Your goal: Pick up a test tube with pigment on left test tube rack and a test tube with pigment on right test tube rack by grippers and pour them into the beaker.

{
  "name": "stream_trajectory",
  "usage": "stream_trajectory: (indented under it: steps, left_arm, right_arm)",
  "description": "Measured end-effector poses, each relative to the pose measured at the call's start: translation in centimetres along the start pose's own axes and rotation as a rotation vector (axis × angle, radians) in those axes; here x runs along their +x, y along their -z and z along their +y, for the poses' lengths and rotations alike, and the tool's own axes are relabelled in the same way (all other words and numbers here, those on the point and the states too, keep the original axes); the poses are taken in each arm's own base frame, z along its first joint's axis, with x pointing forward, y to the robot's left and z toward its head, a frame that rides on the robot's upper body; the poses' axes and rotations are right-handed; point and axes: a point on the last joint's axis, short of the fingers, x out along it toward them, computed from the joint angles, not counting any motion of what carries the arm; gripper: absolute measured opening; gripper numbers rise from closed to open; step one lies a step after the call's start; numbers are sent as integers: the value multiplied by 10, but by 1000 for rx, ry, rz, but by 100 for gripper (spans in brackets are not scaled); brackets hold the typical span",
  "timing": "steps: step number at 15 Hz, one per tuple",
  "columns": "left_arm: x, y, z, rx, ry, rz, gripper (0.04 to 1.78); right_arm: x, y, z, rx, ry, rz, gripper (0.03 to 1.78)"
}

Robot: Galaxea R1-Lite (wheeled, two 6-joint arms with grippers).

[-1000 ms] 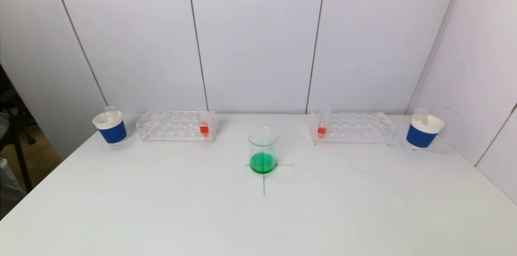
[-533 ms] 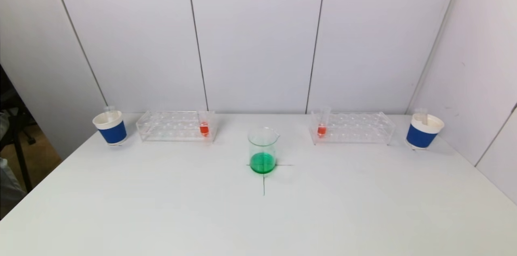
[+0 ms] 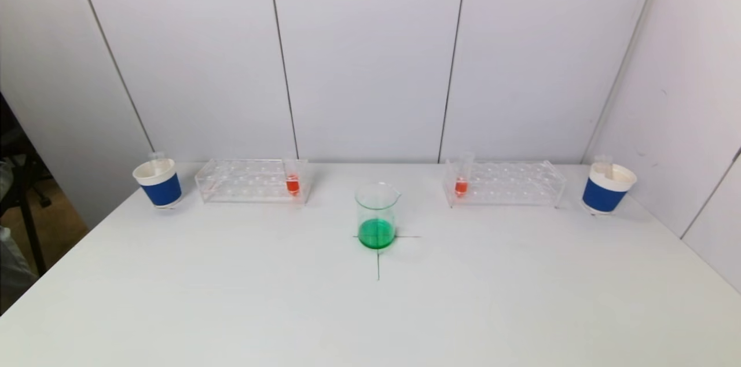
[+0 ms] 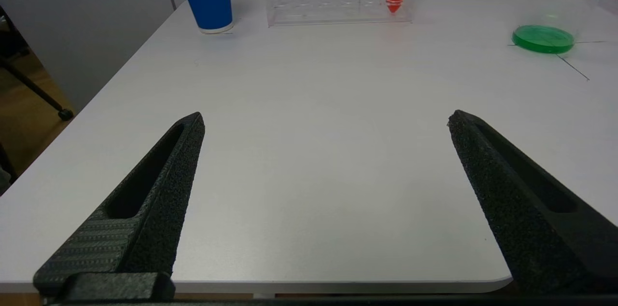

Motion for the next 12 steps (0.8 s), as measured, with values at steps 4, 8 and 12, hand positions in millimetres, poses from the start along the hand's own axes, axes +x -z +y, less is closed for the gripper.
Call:
stream_trajectory:
  steps: [4,8,12]
  left_arm:
    - [0,0,0,0,0,0,176]
    - [0,0,0,0,0,0,176]
    - [0,0,0,0,0,0,176]
  right_arm:
    - [0,0,0,1,2,-1,177]
    - [0,0,0,1,3,0,177]
    - [0,0,0,5,13,-1,177]
